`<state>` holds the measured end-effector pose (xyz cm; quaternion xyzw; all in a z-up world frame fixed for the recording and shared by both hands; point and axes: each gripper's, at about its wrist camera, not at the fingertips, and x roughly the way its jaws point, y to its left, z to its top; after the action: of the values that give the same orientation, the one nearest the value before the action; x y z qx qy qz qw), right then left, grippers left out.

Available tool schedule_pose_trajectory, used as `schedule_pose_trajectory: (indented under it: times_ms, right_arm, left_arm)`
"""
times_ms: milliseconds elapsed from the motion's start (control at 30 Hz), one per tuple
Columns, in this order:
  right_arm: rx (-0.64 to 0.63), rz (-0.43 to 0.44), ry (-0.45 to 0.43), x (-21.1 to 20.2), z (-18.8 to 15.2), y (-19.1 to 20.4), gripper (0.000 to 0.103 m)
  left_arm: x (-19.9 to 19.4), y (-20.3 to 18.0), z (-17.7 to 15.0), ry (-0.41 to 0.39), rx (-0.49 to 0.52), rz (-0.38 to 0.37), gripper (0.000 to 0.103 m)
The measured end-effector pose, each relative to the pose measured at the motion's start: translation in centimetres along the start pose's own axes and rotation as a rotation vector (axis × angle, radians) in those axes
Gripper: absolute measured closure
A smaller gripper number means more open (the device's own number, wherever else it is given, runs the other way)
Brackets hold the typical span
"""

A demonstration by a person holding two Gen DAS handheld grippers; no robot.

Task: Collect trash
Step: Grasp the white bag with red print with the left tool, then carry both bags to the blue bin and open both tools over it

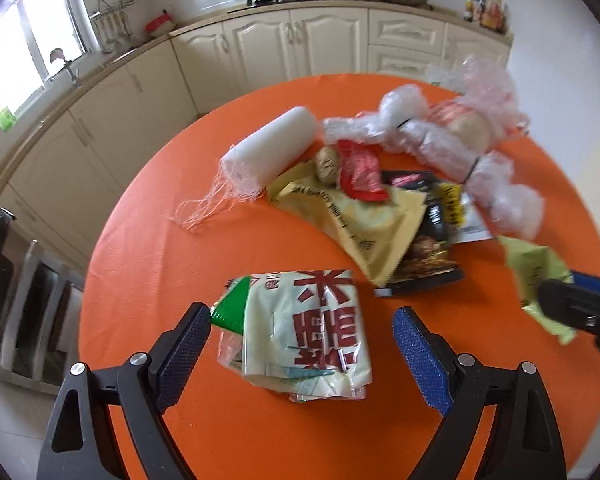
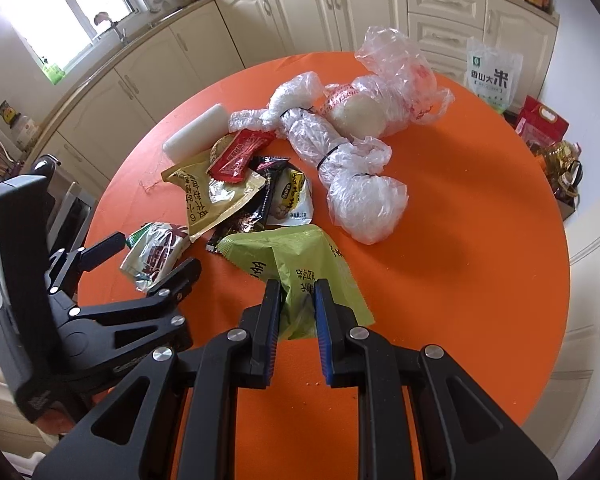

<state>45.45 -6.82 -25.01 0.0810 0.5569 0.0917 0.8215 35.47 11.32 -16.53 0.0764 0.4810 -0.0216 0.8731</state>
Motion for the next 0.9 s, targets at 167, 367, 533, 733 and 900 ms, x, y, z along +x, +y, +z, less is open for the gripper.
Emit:
schedule_pose_trajectory:
  times_ms: [167,367,533,733,900]
  right_arm:
    - [0.003,0.01,0.013,0.6,0.1,-0.4,0.086]
    - [0.02,0.007,0.013,0.8,0.2,-0.5,0.086]
    - [0.026,0.005,0.018,0.5,-0.1,-0.5,0.086]
    - [0.041,-0.004,0.001,-1.0,-0.8,-0.7,0.086]
    - [0.049,-0.013,-0.033,-3.5,-1.6,-0.7,0.086]
  left_arm:
    - [1.4,1.2,-0.1,0.035,-0.072,-0.098,0.031]
    - [1.2,1.5,-0.2,0.015,-0.073,-0.087,0.038]
    - [-0.4,1.6,-0.5,-0.007,-0.075,-0.093,0.038]
    - [-3.4,1.1,-0.5,-0.057,-0.064,-0.108,0.038]
    - [-6.1,0.0,-0.8,-0.092,-0.045,-0.124,0.038]
